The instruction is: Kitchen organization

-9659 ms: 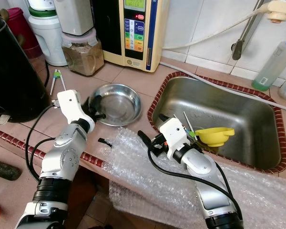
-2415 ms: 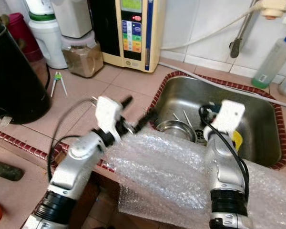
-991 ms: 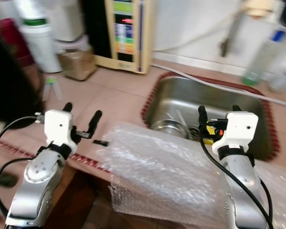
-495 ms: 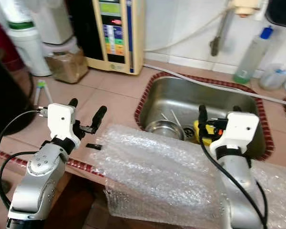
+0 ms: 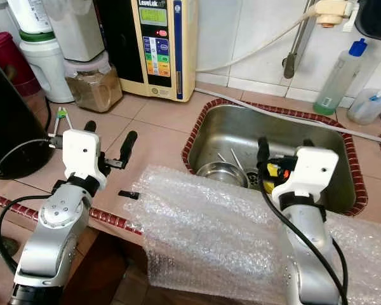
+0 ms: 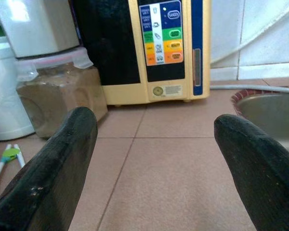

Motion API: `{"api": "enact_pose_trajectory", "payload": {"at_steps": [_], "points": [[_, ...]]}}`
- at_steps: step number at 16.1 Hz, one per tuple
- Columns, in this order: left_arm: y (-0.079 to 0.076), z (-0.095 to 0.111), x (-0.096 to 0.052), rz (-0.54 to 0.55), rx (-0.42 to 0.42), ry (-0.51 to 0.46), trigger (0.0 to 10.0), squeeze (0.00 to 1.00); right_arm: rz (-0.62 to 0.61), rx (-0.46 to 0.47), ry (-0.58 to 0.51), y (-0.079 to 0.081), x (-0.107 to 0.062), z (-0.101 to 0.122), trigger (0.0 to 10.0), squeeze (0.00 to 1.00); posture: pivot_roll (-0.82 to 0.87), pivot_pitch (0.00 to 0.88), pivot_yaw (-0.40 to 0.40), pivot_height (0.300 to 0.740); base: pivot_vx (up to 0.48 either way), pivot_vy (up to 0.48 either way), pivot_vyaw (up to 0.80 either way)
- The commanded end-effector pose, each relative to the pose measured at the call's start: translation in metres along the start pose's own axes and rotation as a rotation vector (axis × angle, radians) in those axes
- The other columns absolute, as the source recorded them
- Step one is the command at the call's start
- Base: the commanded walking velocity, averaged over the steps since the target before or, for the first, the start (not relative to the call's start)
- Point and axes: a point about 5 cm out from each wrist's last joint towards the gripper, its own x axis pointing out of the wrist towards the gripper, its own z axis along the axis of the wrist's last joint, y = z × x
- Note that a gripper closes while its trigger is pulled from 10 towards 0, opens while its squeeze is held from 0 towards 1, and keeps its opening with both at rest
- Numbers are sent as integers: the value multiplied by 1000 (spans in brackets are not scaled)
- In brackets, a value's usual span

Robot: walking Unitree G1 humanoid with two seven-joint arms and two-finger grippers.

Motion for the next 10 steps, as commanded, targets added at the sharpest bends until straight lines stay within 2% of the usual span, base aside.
{"api": "enact_pose_trajectory", "payload": {"at_steps": [1, 10], "points": [[1, 4, 1, 22, 15, -15, 10000, 0, 2, -4, -43, -3, 3, 13, 10000, 0, 21, 51, 28, 740, 0, 0, 0], [2, 2, 3, 69, 47, -18, 10000, 0, 24, -1, -35, 2, 9, 13, 10000, 0, 19, 47, 5, 740, 0, 0, 0]]}}
